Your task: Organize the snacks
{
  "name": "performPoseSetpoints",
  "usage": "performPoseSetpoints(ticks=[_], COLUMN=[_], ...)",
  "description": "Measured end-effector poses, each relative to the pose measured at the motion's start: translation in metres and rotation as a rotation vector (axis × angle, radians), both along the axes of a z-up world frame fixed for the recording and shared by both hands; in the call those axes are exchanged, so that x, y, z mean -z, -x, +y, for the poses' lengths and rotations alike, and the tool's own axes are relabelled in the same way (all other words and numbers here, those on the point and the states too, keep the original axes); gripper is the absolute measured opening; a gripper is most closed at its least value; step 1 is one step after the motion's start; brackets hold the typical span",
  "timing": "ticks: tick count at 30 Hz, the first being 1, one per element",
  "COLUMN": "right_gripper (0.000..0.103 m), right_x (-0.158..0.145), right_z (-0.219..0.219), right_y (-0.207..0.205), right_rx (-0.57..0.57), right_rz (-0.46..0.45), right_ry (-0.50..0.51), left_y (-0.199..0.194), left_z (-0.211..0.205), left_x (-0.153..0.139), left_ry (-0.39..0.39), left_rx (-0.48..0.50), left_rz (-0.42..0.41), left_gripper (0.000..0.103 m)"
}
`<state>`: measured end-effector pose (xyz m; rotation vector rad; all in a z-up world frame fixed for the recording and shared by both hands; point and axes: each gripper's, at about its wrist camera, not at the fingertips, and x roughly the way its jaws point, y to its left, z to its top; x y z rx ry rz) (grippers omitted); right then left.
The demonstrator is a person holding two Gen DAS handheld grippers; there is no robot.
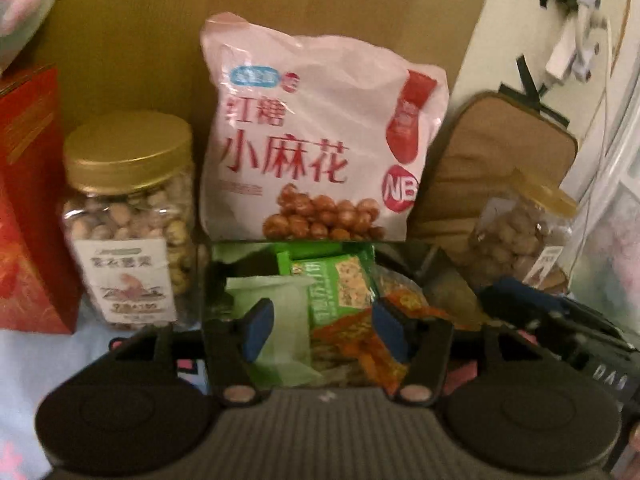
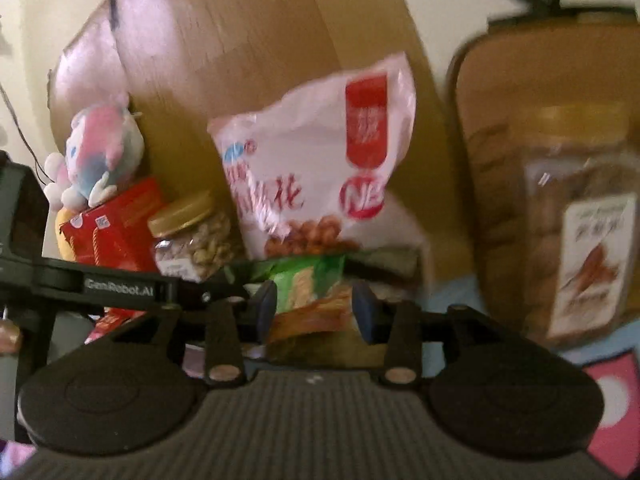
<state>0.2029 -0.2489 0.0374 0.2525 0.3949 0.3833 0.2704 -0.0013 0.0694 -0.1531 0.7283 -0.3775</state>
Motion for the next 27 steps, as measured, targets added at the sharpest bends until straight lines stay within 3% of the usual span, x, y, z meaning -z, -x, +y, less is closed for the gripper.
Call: performPoseSetpoints(ticks=[5,9,11,13,14,17,21,25,27], right_gripper=[0.045,0.045,0.043,0.032,0.021,0.013,0.013,0.016,0.016], right_x=[0.003,0.007,0.004,-0.002,-0.005,-0.008,-0.003,-0.015,-0.025], right_z=[-0.026,-0.02,-0.003,0.013,0.021,0.049,0.066,0.058,0.049], right_y=[0.027,0.05,0.05,0.043,0.038,0.007,-0.039,-0.012,0.019], right_rx=[0.036,-0.003,-0.018,-0.053,-0.062,-0.074,-0.129,-0.088,-0.086], right_rz=[-0.017,0.015,0.016,0.02,0.028,0.109,0.265,0.207,0.166], right_ry=[-0.097,-0.143,-0.082,-0.03,0.012,0.161,0.125,0.056,0.007], left_y=[0.027,0.06,0.083,0.107,0.12,0.149,0.171,0.193,0.204], left_z=[0.01,0.007,0.012,0.019,0.025,0.039,0.046,0.039,0.032], left_x=[-0.011,-0.023,-0.027,-0.028,-0.028,-0.025,-0.022,-0.02,-0.019], left_ry=[0.073,0.1,0.111,0.108,0.102,0.097,0.06,0.002,-0.021], left_rx=[-0.041,-0.04,-0.059,-0.076,-0.089,-0.13,-0.163,-0.151,-0.14], left_rz=[0.0,-0.031,-0.046,-0.066,-0.072,-0.077,-0.083,-0.114,-0.14], left_gripper=[0.056,0.056,0.058,0.059,0.06,0.06,0.06,0.066,0.079])
